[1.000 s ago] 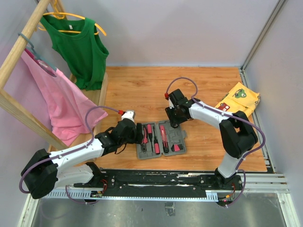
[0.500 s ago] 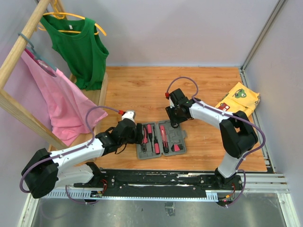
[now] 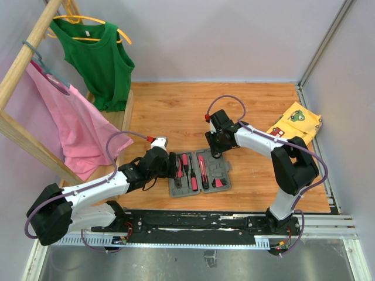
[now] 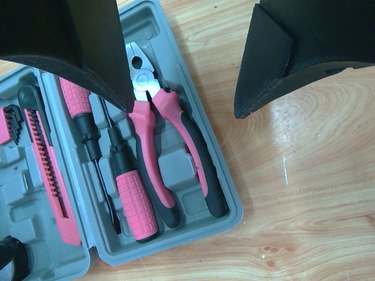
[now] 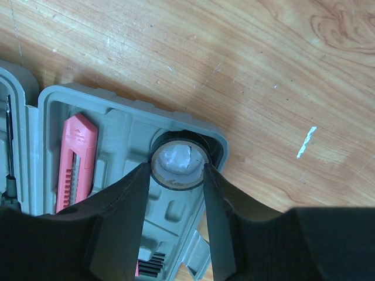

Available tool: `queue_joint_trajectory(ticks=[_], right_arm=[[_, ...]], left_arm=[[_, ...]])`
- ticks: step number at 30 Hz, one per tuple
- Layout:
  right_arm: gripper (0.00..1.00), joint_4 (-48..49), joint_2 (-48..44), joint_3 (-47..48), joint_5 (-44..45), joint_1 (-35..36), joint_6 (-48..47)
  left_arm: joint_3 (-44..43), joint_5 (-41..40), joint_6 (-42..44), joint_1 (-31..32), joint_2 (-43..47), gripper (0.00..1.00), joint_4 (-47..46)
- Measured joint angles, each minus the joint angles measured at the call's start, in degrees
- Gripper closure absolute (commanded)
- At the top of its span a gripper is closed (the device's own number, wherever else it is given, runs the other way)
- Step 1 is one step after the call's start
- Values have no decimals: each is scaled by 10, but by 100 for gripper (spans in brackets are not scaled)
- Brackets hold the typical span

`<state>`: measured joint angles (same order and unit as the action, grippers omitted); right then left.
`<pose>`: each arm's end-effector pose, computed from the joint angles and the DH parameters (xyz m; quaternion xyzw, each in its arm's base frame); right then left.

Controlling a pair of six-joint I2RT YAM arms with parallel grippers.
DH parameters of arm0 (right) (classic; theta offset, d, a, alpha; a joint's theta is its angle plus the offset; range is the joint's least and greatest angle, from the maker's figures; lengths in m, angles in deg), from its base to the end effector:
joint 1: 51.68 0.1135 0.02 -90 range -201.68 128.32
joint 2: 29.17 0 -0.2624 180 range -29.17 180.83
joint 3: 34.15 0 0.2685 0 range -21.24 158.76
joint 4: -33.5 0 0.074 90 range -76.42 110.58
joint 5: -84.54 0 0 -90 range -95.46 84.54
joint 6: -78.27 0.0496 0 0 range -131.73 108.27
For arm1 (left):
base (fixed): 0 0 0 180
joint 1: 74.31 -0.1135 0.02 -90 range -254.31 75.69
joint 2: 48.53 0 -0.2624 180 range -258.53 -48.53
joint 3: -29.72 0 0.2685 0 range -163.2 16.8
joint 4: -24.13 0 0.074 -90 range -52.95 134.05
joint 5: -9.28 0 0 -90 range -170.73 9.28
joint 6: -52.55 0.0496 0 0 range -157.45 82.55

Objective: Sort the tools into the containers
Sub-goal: Adjust the engineering item in the storage box.

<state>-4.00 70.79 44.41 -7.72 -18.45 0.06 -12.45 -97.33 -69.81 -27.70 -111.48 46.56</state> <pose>0.3161 0.2094 0.1682 -0.1844 0.9454 0.1202 0.2403 0.1754 -0.1649 0.1687 0.0557 0.9083 -0.1475 0.3875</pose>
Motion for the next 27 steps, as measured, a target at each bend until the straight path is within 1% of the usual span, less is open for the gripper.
queue_joint_trajectory(ticks=[27], right_arm=[[62, 1, 10, 1, 13, 3, 2]], left_arm=[[0, 1, 0, 0, -11, 28, -4]])
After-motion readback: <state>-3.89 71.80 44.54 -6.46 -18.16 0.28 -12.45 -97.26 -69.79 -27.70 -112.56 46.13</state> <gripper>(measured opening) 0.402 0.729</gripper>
